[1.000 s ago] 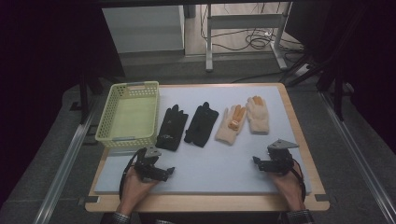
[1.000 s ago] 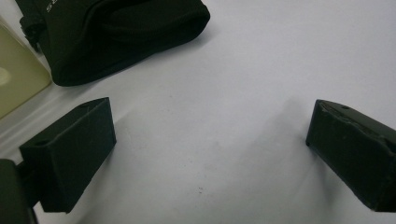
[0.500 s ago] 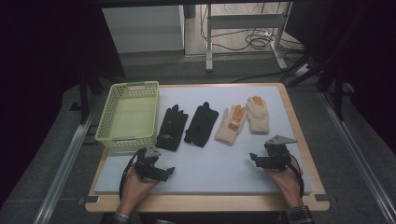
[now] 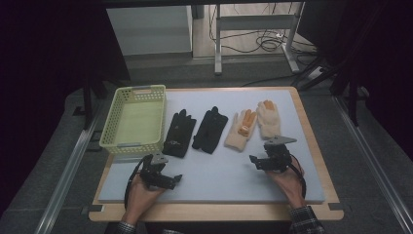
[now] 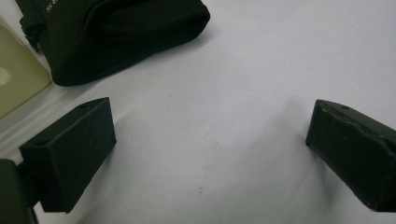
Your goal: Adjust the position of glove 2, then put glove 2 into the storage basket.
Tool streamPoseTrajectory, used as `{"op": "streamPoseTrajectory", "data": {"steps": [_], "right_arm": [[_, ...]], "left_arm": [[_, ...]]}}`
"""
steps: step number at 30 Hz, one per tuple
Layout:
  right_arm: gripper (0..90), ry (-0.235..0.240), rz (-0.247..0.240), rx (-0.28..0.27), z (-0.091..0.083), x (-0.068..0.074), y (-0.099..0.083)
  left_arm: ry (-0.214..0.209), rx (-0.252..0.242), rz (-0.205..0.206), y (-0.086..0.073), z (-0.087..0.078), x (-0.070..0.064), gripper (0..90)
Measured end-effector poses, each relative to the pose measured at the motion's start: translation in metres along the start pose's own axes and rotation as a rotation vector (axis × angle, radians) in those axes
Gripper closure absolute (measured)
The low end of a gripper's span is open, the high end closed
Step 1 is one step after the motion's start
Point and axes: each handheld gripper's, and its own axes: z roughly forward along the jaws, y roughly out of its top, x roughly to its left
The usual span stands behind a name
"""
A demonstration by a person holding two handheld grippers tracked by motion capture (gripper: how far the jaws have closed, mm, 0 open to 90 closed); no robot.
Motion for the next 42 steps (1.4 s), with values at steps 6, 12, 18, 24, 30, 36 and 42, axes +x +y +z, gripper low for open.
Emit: {"op": "streamPoseTrajectory", "data": {"steps": [6, 12, 18, 24, 30, 36, 42], "right_arm": [[24.1, 0.03, -0.001, 0.001, 0.012, 0.005, 0.013], [24.1, 0.044, -0.008, -0.005, 0.025, 0.011, 0.027], [24.1, 0.051, -0.042, -0.005, 0.039, 0.02, 0.044], [24.1, 0.068, -0.068, -0.012, 0.055, 0.027, 0.06], [24.0, 0.082, -0.082, -0.008, 0.073, 0.034, 0.075], [25.3, 0.089, -0.086, -0.005, 0.089, 0.038, 0.086], [31.0, 0.102, -0.087, 0.006, 0.105, 0.041, 0.094]], "left_arm": [[0.0, 0.0, 0.0, 0.0, 0.0, 0.0, 1.8], [0.0, -0.002, -0.002, 0.0, 0.0, 0.0, 1.8], [0.0, -0.002, -0.003, 0.0, 0.0, 0.0, 1.8], [0.0, -0.002, -0.002, 0.0, 0.0, 0.0, 1.8], [0.0, -0.002, -0.002, 0.0, 0.0, 0.0, 1.8], [0.0, -0.002, -0.003, 0.0, 0.0, 0.0, 1.8], [-0.001, -0.002, -0.003, 0.0, 0.0, 0.0, 1.8]]}}
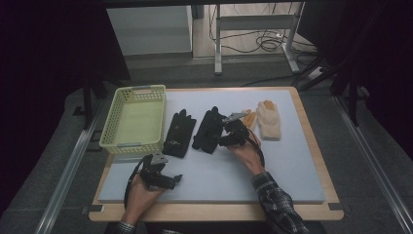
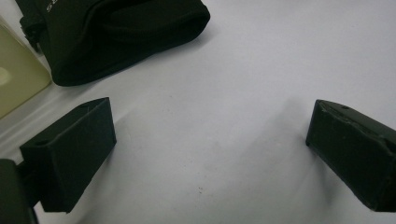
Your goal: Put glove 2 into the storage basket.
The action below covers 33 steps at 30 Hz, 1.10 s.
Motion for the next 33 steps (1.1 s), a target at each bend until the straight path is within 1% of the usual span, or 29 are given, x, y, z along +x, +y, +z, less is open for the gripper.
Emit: {"op": "streamPoseTrajectory", "data": {"steps": [8, 9, 12, 13, 14, 15, 16, 17, 18, 19, 20, 21, 22, 25, 26, 28, 30, 31, 33], "right_arm": [[30.3, 0.004, -0.002, -0.006, 0.023, 0.008, 0.015], [29.1, 0.003, 0.001, -0.006, 0.027, 0.009, 0.017], [27.2, -0.014, 0.002, 0.008, 0.037, 0.009, 0.022], [27.0, -0.028, -0.002, 0.017, 0.041, 0.01, 0.024], [27.0, -0.028, -0.002, 0.017, 0.041, 0.01, 0.024], [26.9, -0.039, -0.006, 0.042, 0.045, 0.01, 0.024], [29.8, -0.025, 0.018, 0.066, 0.051, 0.008, 0.024], [33.8, -0.011, 0.033, 0.073, 0.051, 0.007, 0.025], [40.4, -0.007, 0.042, 0.076, 0.051, 0.005, 0.025], [52.8, -0.043, 0.028, 0.08, 0.05, 0.005, 0.024], [59.6, -0.059, 0.011, 0.079, 0.048, 0.005, 0.023], [68.2, -0.056, 0.022, 0.074, 0.047, 0.004, 0.022], [73.8, -0.056, 0.022, 0.072, 0.046, 0.003, 0.022], [77.9, -0.055, 0.003, 0.081, 0.045, 0.004, 0.023], [78.3, -0.057, -0.004, 0.086, 0.044, 0.005, 0.024], [78.4, -0.044, -0.019, 0.085, 0.04, 0.007, 0.025], [78.5, -0.033, -0.026, 0.076, 0.034, 0.01, 0.026], [78.4, -0.02, -0.039, 0.07, 0.027, 0.011, 0.026], [78.4, 0.008, -0.044, 0.059, 0.016, 0.013, 0.027]], "left_arm": [[0.0, 0.004, 0.004, 0.0, 0.0, 0.0, 1.8], [-0.001, 0.002, 0.0, 0.0, 0.0, 0.0, 1.8], [0.0, 0.003, 0.004, 0.0, 0.0, 0.0, 1.8], [0.0, 0.003, 0.004, 0.0, 0.0, 0.0, 1.8], [0.0, 0.003, 0.004, 0.0, 0.0, 0.0, 1.8], [0.0, 0.004, 0.004, 0.0, 0.0, 0.0, 1.8], [0.0, 0.006, 0.007, 0.0, 0.0, 0.001, 1.8], [0.0, 0.006, 0.007, 0.0, 0.0, 0.0, 1.8], [0.0, 0.004, 0.004, 0.0, 0.0, 0.0, 1.8], [0.0, 0.004, 0.003, 0.0, 0.0, 0.0, 1.8], [0.001, 0.002, 0.004, 0.0, 0.0, 0.0, 1.8], [0.001, 0.002, 0.0, 0.0, 0.0, 0.0, 1.8], [0.001, 0.002, 0.004, 0.0, 0.0, 0.0, 1.8], [0.001, 0.003, 0.004, 0.0, 0.0, 0.0, 1.8], [0.0, 0.003, 0.004, 0.0, 0.0, 0.0, 1.8], [0.0, 0.003, 0.004, 0.0, 0.0, 0.0, 1.8], [0.0, 0.003, 0.004, 0.0, 0.0, 0.0, 1.8], [0.0, 0.003, 0.004, 0.0, 0.0, 0.0, 1.8], [0.0, 0.003, 0.004, 0.0, 0.0, 0.0, 1.8]]}}
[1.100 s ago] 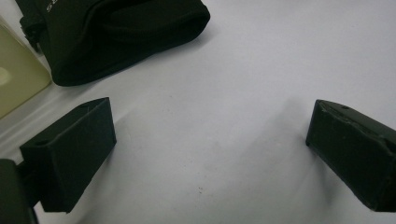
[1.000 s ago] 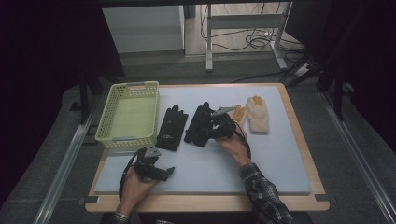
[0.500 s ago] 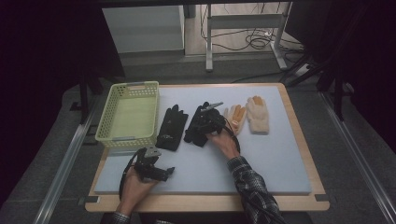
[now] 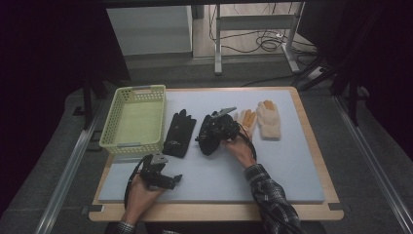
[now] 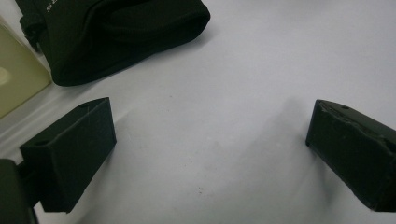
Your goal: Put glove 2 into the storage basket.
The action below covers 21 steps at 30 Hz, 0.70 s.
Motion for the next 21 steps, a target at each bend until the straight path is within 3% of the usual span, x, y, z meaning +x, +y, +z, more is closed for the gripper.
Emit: {"op": "streamPoseTrajectory", "data": {"steps": [3, 8, 11, 15, 17, 18, 21], "right_arm": [[78.4, 0.035, -0.011, -0.018, -0.017, 0.006, -0.001], [78.3, 0.079, -0.062, -0.024, -0.044, 0.028, -0.011], [78.1, 0.099, -0.088, -0.015, -0.053, 0.04, -0.024], [77.1, 0.12, -0.069, 0.01, -0.053, 0.048, -0.05], [69.6, 0.139, -0.05, 0.028, -0.049, 0.048, -0.061], [57.0, 0.162, -0.029, 0.03, -0.048, 0.048, -0.067], [47.0, 0.18, 0.007, -0.014, -0.055, 0.043, -0.067]], "left_arm": [[0.0, 0.0, 0.0, 0.0, 0.0, 0.0, 1.8], [0.0, -0.003, -0.005, 0.0, 0.0, 0.0, 1.8], [-0.001, 0.0, -0.006, 0.0, 0.0, -0.001, 1.8], [-0.001, 0.0, -0.005, 0.0, 0.0, -0.001, 1.8], [0.0, -0.002, -0.004, 0.0, 0.0, -0.001, 1.8], [-0.001, -0.002, -0.007, 0.0, 0.0, -0.001, 1.8], [0.0, -0.003, -0.004, 0.0, 0.0, 0.0, 1.8]]}}
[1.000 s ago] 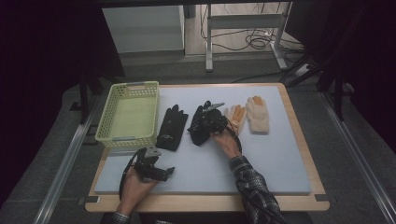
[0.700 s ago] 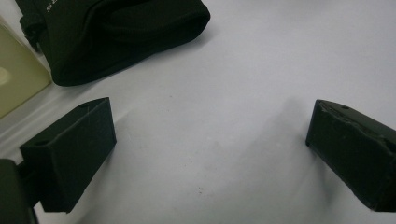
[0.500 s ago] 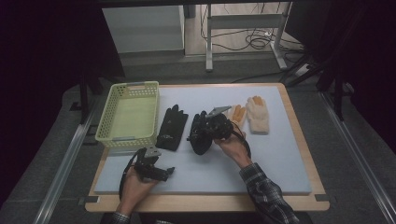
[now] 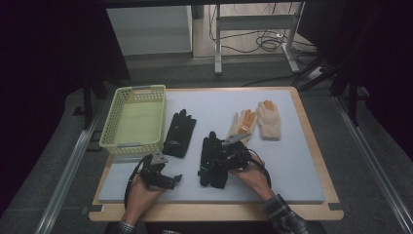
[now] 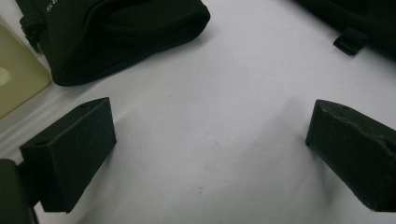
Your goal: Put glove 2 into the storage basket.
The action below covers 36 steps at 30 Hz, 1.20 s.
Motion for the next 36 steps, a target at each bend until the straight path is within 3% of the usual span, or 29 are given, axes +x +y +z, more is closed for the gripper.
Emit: {"op": "streamPoseTrajectory", "data": {"steps": [3, 8, 17, 24, 36], "right_arm": [[44.4, -0.007, 0.007, -0.053, -0.009, -0.005, 0.008], [41.5, -0.025, -0.019, -0.061, -0.002, -0.009, 0.026], [38.0, -0.011, -0.059, -0.039, 0.04, -0.002, 0.07], [38.6, 0.0, -0.064, -0.02, 0.071, 0.001, 0.092], [35.2, -0.058, -0.075, -0.014, 0.118, 0.005, 0.119]], "left_arm": [[0.0, 0.002, -0.001, 0.0, 0.0, 0.0, 1.8], [0.0, -0.001, -0.004, 0.0, 0.0, 0.0, 1.8], [0.001, 0.002, 0.0, 0.0, 0.0, 0.0, 1.9], [0.015, 0.005, -0.012, -0.004, -0.005, 0.002, 2.0], [-0.003, 0.002, -0.008, -0.012, -0.012, 0.014, 2.7]]}}
